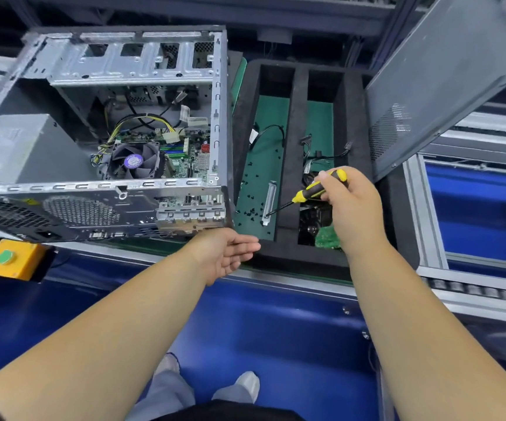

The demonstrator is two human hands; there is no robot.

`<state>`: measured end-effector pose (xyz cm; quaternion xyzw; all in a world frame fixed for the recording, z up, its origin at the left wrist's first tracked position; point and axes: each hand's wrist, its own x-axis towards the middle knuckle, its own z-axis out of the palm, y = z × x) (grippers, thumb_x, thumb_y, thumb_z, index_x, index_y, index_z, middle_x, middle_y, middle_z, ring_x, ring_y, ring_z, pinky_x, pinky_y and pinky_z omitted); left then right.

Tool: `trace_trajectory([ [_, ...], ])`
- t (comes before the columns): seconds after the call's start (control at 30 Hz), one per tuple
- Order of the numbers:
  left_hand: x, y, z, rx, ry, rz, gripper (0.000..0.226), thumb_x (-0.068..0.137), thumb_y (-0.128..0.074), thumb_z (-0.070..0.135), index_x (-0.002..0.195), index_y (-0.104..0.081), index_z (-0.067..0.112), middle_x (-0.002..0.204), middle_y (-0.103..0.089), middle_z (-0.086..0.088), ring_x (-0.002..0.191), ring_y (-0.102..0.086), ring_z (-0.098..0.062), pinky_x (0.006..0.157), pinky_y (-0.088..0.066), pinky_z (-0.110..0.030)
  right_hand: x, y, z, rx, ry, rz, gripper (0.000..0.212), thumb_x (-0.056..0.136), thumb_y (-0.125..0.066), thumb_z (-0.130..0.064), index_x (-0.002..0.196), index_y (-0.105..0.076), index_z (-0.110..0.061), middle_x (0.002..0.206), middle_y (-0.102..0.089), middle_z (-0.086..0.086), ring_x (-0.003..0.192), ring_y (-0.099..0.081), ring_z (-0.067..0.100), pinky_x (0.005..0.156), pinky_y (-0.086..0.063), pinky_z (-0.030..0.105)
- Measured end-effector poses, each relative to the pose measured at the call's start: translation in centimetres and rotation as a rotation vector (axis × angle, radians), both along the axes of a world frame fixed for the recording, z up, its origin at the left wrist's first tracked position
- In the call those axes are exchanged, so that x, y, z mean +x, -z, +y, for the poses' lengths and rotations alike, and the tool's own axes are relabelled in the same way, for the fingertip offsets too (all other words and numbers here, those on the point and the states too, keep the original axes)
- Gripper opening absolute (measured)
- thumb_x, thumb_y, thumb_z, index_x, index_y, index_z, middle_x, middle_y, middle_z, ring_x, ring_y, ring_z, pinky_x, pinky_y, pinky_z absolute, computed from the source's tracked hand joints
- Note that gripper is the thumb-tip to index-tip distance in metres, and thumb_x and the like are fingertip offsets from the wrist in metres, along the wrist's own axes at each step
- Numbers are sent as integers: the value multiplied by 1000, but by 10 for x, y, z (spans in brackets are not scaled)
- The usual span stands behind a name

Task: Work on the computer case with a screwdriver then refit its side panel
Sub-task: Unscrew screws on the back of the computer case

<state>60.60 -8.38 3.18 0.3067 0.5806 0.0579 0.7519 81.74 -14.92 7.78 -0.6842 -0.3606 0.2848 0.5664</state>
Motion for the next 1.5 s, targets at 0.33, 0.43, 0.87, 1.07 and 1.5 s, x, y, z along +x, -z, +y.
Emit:
trace_trajectory([
  [0.33,27,-25,-29,-45,23,-341,30,89,-62,26,113,-69,10,88,-72,-4,68,-63,-12,63,-51,-23,13,-29,-45,99,89,156,39,83,-61,-31,84,-57,8,69,-68,-8,63,-59,-2,64,-43,18],
  [0.43,30,-26,-35,-36,56,-432,36,80,-68,22,113,-70,9,86,-69,-5,69,-63,-12,66,-53,-24,16,-32,-58,104,138,169,43,81,-61,-32,87,-58,10,72,-68,-5,62,-58,-1,63,-42,20],
  [0.87,10,-29,-46,-16,-32,-471,10,88,-65,14,94,-71,9,84,-72,-1,67,-66,-6,60,-54,-19,-18,-38,-80,116,222,129,39,85,-60,-36,86,-62,3,72,-63,-2,65,-54,5,69,-41,29],
  [1.07,-34,-35,-36,-52,-27,-474,8,82,-67,13,87,-73,9,81,-72,-2,63,-66,-5,56,-54,-18,-69,-47,-74,77,214,53,25,84,-59,-39,77,-66,-17,67,-59,-8,65,-52,3,69,-42,28],
  [1.5,-224,-33,18,-50,-138,-463,15,86,-68,14,74,-77,10,73,-72,1,57,-64,-3,52,-53,-16,-271,-54,-26,82,74,-28,27,93,-59,-24,75,-56,-4,58,-64,-18,58,-55,-6,57,-42,8],
])
